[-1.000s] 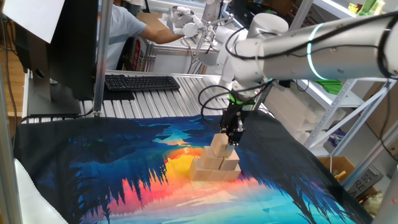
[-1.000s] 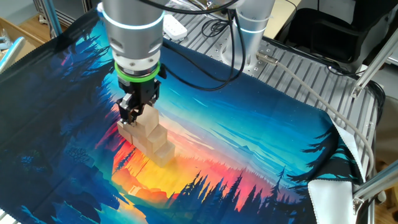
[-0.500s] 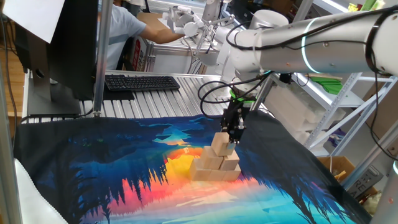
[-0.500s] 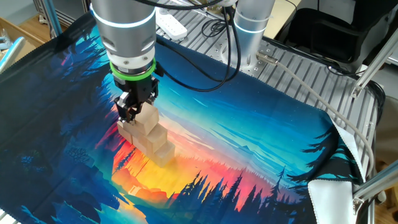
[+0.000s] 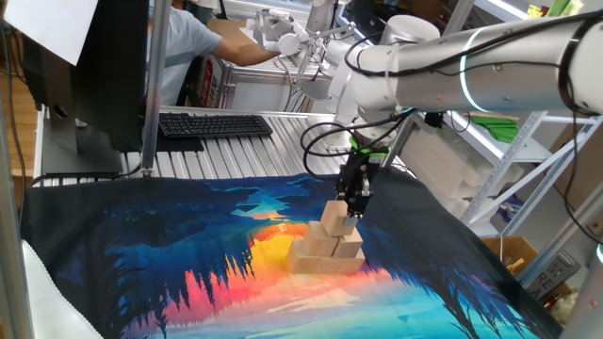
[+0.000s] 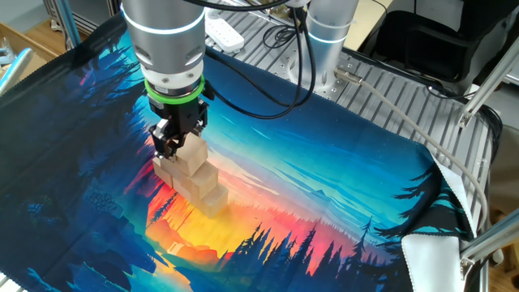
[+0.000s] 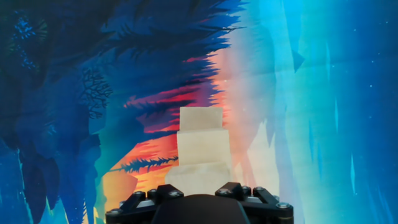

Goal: Stack the blocks into a pyramid shape

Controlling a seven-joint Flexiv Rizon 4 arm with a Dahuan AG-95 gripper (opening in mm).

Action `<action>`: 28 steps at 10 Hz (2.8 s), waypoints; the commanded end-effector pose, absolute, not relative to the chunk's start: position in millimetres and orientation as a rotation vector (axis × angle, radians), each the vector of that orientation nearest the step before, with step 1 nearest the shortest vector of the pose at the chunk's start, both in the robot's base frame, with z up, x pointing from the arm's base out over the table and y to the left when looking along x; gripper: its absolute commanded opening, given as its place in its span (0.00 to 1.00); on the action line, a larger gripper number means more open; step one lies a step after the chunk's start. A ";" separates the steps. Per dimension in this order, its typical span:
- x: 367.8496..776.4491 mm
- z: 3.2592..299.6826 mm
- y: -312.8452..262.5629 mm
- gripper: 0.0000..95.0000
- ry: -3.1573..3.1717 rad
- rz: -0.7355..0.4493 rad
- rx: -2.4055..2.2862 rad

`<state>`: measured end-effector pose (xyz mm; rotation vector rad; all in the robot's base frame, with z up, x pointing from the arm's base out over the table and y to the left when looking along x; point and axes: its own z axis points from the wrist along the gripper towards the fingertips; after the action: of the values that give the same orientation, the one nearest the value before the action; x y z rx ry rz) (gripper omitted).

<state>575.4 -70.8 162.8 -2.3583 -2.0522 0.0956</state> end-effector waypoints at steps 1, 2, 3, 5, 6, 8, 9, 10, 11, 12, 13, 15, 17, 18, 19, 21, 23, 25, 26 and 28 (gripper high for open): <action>574.3 163.0 -70.9 0.00 -2.056 0.098 -2.353; 574.3 162.8 -70.7 0.00 -2.066 0.101 -2.347; 574.3 162.7 -70.7 0.00 -2.075 0.102 -2.340; 574.7 162.1 -70.7 0.00 -2.107 0.109 -2.324; 575.4 162.1 -71.5 0.00 -2.110 0.112 -2.328; 575.1 161.3 -70.7 0.00 -2.101 0.094 -2.322; 574.9 161.1 -70.3 0.00 -2.114 0.081 -2.303; 574.6 160.7 -69.4 0.00 -2.136 0.064 -2.278; 573.9 159.4 -67.3 0.00 -2.156 0.057 -2.256; 573.6 159.0 -66.2 0.00 -2.172 0.053 -2.237; 573.6 159.0 -66.2 0.00 -2.172 0.053 -2.237; 573.6 159.0 -66.2 0.00 -2.104 0.098 -2.269; 573.6 159.0 -66.2 0.00 -2.051 0.142 -2.325; 573.6 159.0 -66.2 0.00 -2.025 0.141 -2.344; 573.6 159.0 -66.2 0.00 -2.008 0.134 -2.351; 573.7 158.9 -66.3 0.00 -1.995 0.131 -2.363; 572.6 159.2 -70.7 0.00 -2.012 0.145 -2.376; 569.8 164.3 -74.5 0.00 -2.014 0.146 -2.374; 569.1 165.1 -75.0 0.00 -2.009 0.146 -2.379; 568.7 164.7 -77.2 0.00 -1.993 0.132 -2.385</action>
<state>567.7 -77.7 164.9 -2.3789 -1.9953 0.1309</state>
